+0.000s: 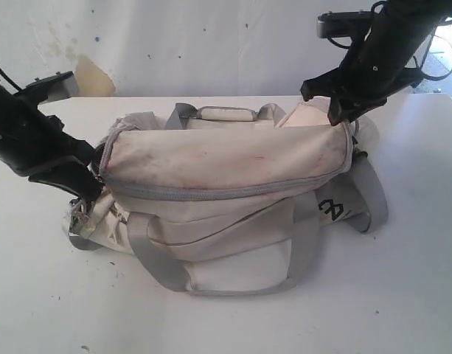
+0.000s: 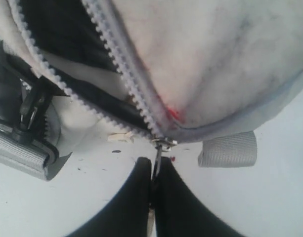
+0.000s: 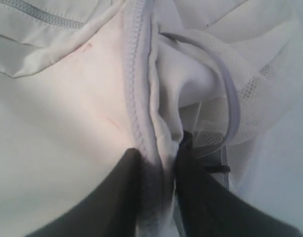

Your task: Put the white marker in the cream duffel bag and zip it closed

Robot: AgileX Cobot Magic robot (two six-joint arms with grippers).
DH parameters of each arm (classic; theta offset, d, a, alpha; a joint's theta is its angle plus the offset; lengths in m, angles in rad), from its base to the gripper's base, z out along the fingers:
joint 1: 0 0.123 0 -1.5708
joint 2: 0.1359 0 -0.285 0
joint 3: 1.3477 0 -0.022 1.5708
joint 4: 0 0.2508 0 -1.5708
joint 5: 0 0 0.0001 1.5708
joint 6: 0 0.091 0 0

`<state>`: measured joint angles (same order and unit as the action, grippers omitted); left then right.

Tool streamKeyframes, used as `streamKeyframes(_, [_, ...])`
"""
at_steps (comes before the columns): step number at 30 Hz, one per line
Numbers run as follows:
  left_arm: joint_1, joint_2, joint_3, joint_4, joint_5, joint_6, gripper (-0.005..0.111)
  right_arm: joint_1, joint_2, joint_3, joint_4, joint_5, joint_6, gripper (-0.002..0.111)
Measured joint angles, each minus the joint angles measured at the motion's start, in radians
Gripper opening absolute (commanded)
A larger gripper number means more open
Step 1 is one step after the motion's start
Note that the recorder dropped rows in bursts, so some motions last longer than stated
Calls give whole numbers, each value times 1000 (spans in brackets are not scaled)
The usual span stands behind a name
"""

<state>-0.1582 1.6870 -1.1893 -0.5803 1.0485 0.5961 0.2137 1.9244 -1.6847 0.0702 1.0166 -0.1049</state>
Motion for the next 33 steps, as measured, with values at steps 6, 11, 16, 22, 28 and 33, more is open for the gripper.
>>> streamKeyframes(6, [1,0,6,-14,-46,31,0,-6,-30,0,-8,10,-13,63])
streamKeyframes(11, [1,0,6,-11,-57,22,0,-6,-73,0,72,37,-19,59])
streamKeyframes(16, [1,0,6,-7,-59,5,0,26,-95,0,369,89,-270,58])
streamKeyframes(22, [1,0,6,-7,-71,77,0,181,-89,0,510,67,-460,58])
streamKeyframes(28, [1,0,6,-7,-76,95,0,342,-1,0,475,-12,-524,58])
streamKeyframes(33, [1,0,6,-7,-76,-16,0,425,19,0,376,-72,-597,58])
